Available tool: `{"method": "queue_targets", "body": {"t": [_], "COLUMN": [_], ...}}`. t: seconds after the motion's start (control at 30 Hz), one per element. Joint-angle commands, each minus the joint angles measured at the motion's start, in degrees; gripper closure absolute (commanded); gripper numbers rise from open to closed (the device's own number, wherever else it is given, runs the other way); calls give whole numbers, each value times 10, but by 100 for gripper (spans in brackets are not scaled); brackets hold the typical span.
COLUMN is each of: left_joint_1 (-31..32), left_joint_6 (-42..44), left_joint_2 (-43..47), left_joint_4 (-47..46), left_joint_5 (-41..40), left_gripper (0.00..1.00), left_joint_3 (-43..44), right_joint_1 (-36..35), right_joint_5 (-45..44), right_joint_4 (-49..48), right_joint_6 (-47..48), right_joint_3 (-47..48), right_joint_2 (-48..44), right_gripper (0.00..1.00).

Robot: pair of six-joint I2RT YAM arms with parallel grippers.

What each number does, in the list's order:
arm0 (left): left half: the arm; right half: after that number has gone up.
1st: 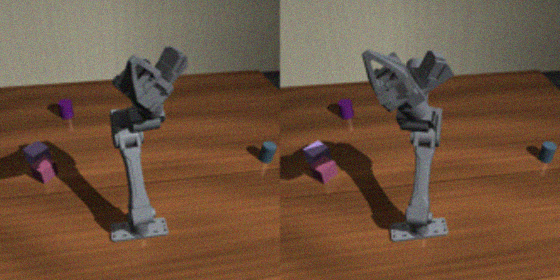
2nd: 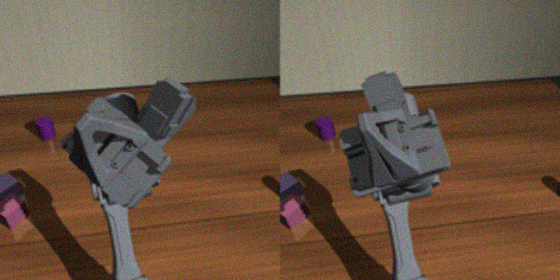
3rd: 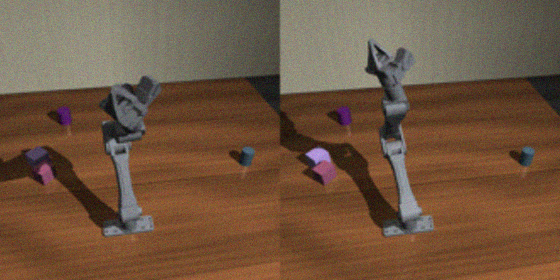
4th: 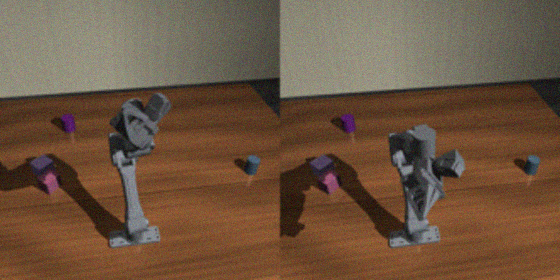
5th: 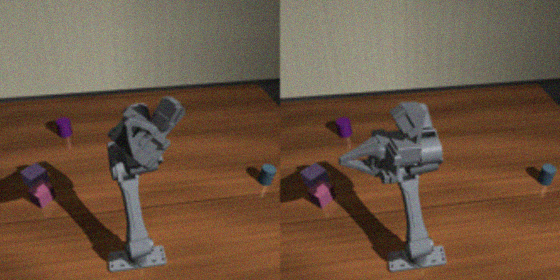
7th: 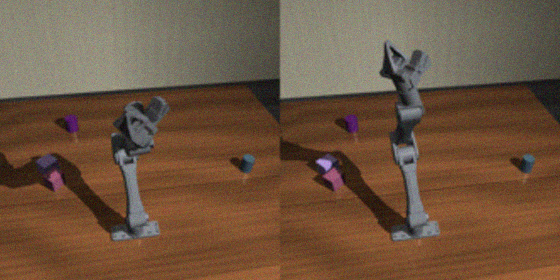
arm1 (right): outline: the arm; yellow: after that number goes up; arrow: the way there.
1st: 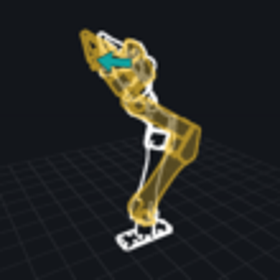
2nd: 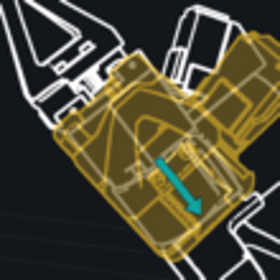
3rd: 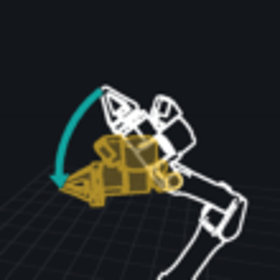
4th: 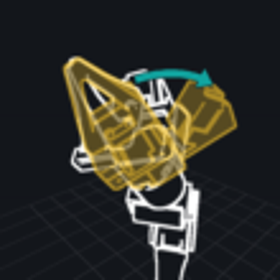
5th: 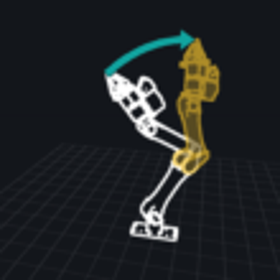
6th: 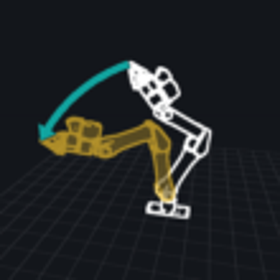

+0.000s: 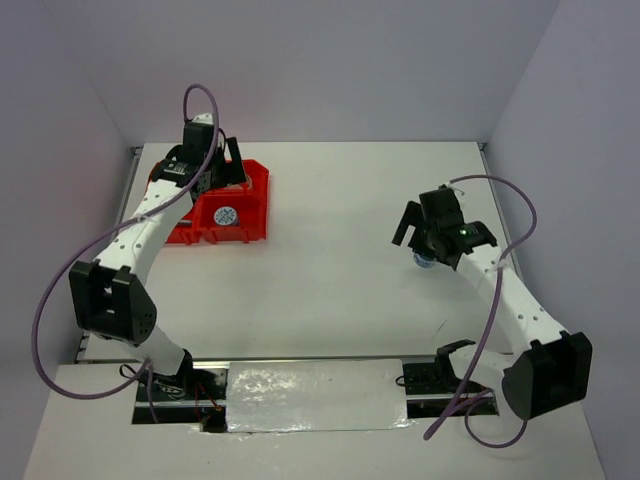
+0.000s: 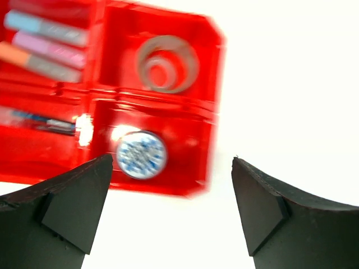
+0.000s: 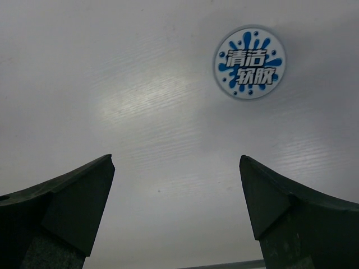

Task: Sort the stationery into containers
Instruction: Pick up the stationery from the center of the board.

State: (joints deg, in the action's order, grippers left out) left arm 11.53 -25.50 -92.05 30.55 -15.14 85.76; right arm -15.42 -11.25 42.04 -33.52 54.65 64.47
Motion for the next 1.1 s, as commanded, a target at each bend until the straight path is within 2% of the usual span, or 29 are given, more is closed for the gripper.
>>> {"method": "queue_targets", "body": {"t": [0.0, 0.17, 0.3, 0.4, 0.53, 0.7, 0.8, 0.9, 0.97, 1.07], "left_joint_1": [26, 74, 127, 177, 229, 281, 291, 299, 306, 319], "left_joint_6": [4, -6, -24, -51, -79, -92, -90, -80, -77, -80], "left_joint_2": [61, 99, 119, 139, 130, 108, 102, 92, 71, 53], "left_joint_4": [43, 65, 83, 48, 32, 25, 20, 4, 13, 20], "left_joint_5": [42, 99, 98, 131, 135, 143, 147, 172, 170, 161], "left_gripper": [1, 1, 1, 1, 1, 1, 1, 1, 1, 1], "left_joint_3": [24, 13, -4, -58, -85, -83, -82, -78, -57, -37], "right_joint_1": [13, 43, 98, 148, 203, 210, 209, 210, 210, 210], "right_joint_5": [-82, -103, -98, -56, -3, 46, 40, 22, 40, 71], "right_joint_4": [36, 48, 49, 38, 8, -28, -35, -42, -69, -71], "right_joint_6": [20, 21, 24, 21, 34, 52, 36, 11, 16, 26], "right_joint_3": [55, 72, 68, 47, 13, 5, 13, 11, -1, 17], "right_joint_2": [41, 62, 60, 50, 36, 66, 91, 60, 52, 93], "right_gripper": [0, 0, 0, 0, 0, 0, 0, 0, 0, 0]}}
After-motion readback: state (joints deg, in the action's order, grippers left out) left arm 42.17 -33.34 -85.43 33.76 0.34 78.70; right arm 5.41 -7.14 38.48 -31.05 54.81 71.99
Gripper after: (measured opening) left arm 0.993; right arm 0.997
